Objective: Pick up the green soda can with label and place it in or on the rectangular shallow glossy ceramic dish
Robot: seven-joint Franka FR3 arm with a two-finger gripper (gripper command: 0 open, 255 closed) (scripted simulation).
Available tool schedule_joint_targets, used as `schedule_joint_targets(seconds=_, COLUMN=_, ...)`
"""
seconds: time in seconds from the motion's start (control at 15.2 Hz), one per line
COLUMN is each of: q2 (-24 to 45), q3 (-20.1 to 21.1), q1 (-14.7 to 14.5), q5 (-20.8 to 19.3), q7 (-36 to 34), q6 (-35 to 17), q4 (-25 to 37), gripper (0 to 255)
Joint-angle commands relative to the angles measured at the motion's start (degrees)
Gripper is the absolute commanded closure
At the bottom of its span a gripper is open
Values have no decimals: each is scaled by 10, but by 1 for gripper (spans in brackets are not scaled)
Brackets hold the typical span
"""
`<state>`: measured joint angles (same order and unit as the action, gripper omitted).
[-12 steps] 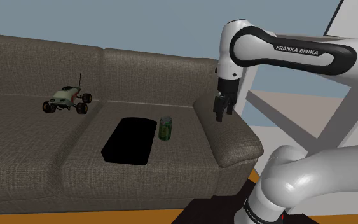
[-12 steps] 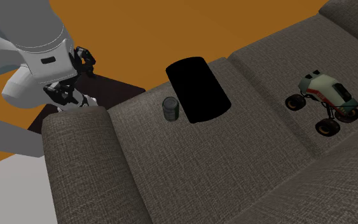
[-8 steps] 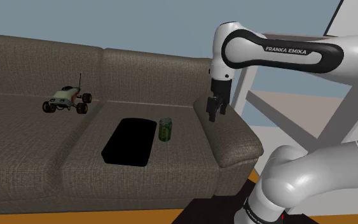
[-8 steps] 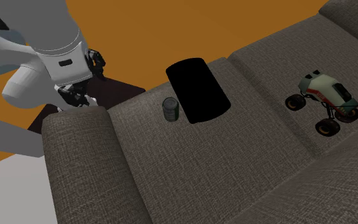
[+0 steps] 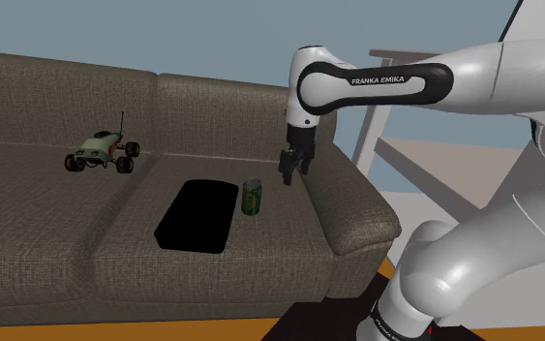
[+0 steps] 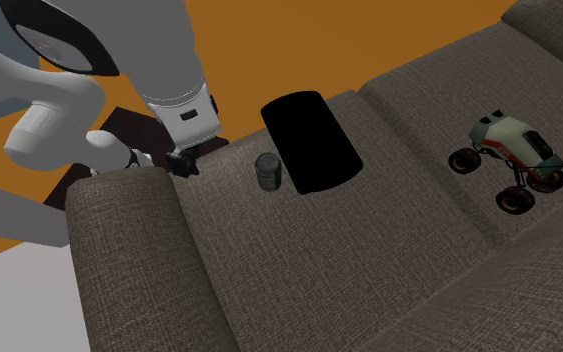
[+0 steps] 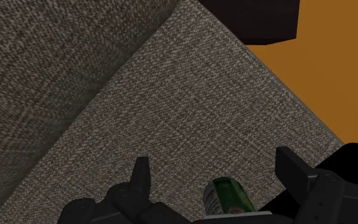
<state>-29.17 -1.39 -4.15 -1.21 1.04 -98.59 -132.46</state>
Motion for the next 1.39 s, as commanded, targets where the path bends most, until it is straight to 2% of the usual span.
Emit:
schedule_joint_targets(seconds=0.0, q2=38, q3=3, q1=-5, q5=3, q7=1, q6=-32, q4=15, gripper=0)
schedule_joint_targets(seconds=0.59, q2=205, q3=19, q1=-23, q5=12, q7=4, q6=-129, q4=125, gripper=0)
schedule_joint_targets(seconds=1.06, q2=218, q3=19, q1=-23, q5=12, q7=4, q6=-183, q4=85, gripper=0)
schedule_joint_targets(seconds=1.32, q2=220, q3=19, q1=-23, q5=12, q7=4, q6=-187, q4=82, gripper=0)
